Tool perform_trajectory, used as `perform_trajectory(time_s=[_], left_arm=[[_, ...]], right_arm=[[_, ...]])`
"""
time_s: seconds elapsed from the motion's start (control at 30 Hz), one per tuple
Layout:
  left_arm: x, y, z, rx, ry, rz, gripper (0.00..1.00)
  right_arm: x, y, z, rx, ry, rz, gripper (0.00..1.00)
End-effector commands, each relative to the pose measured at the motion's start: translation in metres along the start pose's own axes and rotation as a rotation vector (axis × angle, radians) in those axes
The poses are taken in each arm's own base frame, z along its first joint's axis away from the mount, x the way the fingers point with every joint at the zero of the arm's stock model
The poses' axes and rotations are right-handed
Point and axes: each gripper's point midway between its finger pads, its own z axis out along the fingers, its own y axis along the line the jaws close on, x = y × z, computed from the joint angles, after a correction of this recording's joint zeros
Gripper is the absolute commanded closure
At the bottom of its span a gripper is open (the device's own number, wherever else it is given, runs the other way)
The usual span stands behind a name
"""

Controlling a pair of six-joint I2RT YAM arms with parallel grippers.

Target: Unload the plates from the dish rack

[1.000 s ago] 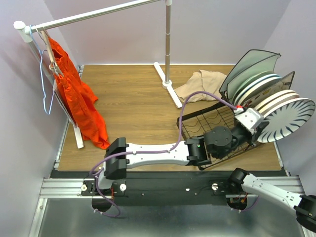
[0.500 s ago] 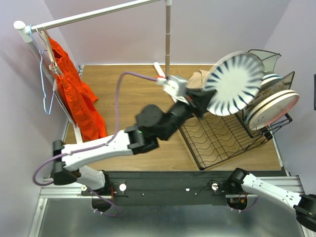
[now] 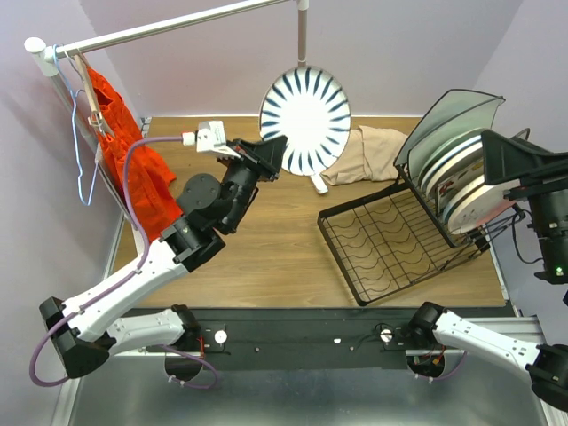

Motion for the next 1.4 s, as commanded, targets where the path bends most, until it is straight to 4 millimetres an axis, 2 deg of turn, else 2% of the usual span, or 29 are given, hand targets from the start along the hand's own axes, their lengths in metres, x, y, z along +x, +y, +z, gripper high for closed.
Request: perform_trajectory(time_s=[0.0,0.27,0.4,0.53,0.7,0.83,0.87,1.03,1.07,1.13,1.17,1.23,1.27,1.33,1.37], left_arm=[[-0.001,0.032,0.002,-0.068,-0.089,-0.291,1.00],[0.034,0.085,0.023,-0.226,-0.071,-0.525,1.00],[0.047,0.107,0.019,-0.296,-0.113,-0.663,1.00],[0.048,0.127,0.020,-0.338,-0.214,-0.791,1.00],[0.050,0.147,0.032,-0.409,-0.303,-0.811,1.00],[0.049,0.174,0.037,-0.471,-0.368,-0.814,1.00],[0.056,0.181,0.040,-0.491,-0.362,-0.808,1.00],[0.067,0.203,0.058,-0.535,-0.372,-0.802,1.00],[0.073,0.215,0.061,-0.561,-0.377,-0.803,1.00],[0.077,0.224,0.068,-0.574,-0.372,-0.806,1.00],[0.086,0.233,0.071,-0.595,-0.364,-0.800,1.00],[0.086,0.241,0.078,-0.602,-0.365,-0.799,1.00],[0.094,0.250,0.081,-0.621,-0.357,-0.786,1.00],[0.090,0.259,0.092,-0.625,-0.357,-0.752,1.00],[0.097,0.269,0.094,-0.645,-0.353,-0.739,1.00]], right_arm=[[0.009,0.007,0.000,-0.033,0.024,0.027,0.14],[0.007,0.002,-0.005,-0.029,0.017,0.036,0.14],[0.005,-0.003,-0.009,-0.021,0.010,0.039,0.14],[0.008,-0.003,-0.009,-0.021,0.014,0.039,0.14],[0.012,0.003,-0.006,-0.037,0.027,0.032,0.14],[0.009,0.003,-0.008,-0.046,0.023,0.040,0.14],[0.010,0.003,-0.008,-0.046,0.024,0.038,0.14],[0.012,0.000,-0.009,-0.042,0.025,0.028,0.14],[0.013,0.000,-0.009,-0.042,0.028,0.025,0.14],[0.014,0.000,-0.009,-0.043,0.030,0.021,0.14],[0.015,0.000,-0.009,-0.041,0.030,0.020,0.14],[0.015,-0.001,-0.010,-0.041,0.029,0.018,0.14],[0.015,-0.002,-0.010,-0.039,0.031,0.014,0.14],[0.016,-0.002,-0.011,-0.041,0.030,0.014,0.14],[0.015,-0.002,-0.012,-0.043,0.029,0.015,0.14]])
